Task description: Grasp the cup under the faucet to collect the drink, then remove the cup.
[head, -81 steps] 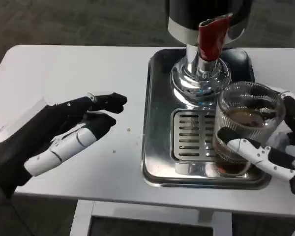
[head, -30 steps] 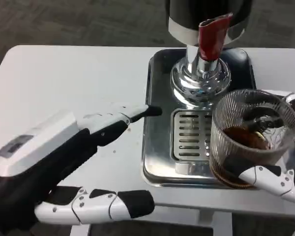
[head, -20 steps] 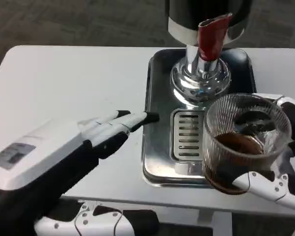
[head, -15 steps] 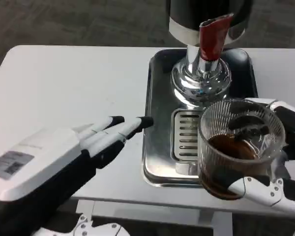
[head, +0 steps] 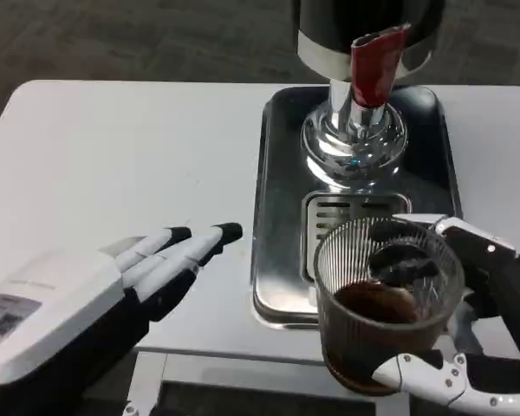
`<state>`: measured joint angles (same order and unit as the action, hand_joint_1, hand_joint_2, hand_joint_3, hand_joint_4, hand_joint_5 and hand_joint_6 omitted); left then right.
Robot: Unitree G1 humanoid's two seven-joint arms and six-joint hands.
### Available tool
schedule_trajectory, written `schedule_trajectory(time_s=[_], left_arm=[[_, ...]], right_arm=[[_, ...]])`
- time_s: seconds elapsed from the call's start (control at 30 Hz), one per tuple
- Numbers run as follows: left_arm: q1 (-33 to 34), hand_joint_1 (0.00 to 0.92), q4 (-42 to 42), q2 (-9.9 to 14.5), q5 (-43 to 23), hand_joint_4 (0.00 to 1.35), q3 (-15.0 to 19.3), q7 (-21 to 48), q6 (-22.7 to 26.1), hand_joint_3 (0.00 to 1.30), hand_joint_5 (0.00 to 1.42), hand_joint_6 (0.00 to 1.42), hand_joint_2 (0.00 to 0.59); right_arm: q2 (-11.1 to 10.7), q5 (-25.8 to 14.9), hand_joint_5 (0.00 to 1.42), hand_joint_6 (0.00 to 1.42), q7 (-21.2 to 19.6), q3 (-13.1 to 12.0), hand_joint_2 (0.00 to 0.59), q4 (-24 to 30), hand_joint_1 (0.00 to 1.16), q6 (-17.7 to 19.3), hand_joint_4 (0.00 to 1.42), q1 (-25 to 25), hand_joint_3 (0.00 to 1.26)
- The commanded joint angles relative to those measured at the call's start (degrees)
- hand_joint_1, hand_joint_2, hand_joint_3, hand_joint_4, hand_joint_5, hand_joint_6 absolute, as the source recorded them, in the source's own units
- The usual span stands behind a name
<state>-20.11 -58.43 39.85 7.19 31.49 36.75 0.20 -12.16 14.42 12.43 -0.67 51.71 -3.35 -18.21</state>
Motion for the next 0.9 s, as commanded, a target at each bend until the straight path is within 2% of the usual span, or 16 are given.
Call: schedule_trajectory(time_s=[0.03, 0.4, 0.7, 0.9], left_arm=[[-1.7, 0.0, -1.6, -0.4, 1.7, 0.0, 1.4, 0.8, -2.3, 0.0, 0.0, 0.03, 0.061], [-4.3, 0.0, -1.5, -1.5, 4.3, 0.0, 2.3, 1.2, -7.2, 0.0, 0.0, 0.0, 0.074], [-5.8, 0.0, -1.6, -3.0, 4.2, 0.0, 3.5, 1.2, -8.8, 0.0, 0.0, 0.0, 0.078], [-6.3, 0.0, -1.6, -3.0, 3.9, 0.0, 3.4, 1.7, -8.8, 0.0, 0.0, 0.0, 0.082]], right_arm=[[-0.2, 0.4, 1.42, 1.42, -0.4, 1.0, 0.246, 1.5, 0.79, 3.0, 1.22, -0.9, 1.05], [-0.2, 1.2, 1.42, 1.42, -0.6, 1.5, 0.253, 0.5, 0.78, 3.6, 1.22, -1.2, 1.05], [-0.4, 1.3, 1.42, 1.42, -0.4, 1.6, 0.255, -0.5, 0.78, 3.2, 1.22, 0.4, 1.05], [-0.7, 1.2, 1.42, 1.42, -0.2, 1.6, 0.255, -0.2, 0.78, 2.6, 1.22, 0.9, 1.05]])
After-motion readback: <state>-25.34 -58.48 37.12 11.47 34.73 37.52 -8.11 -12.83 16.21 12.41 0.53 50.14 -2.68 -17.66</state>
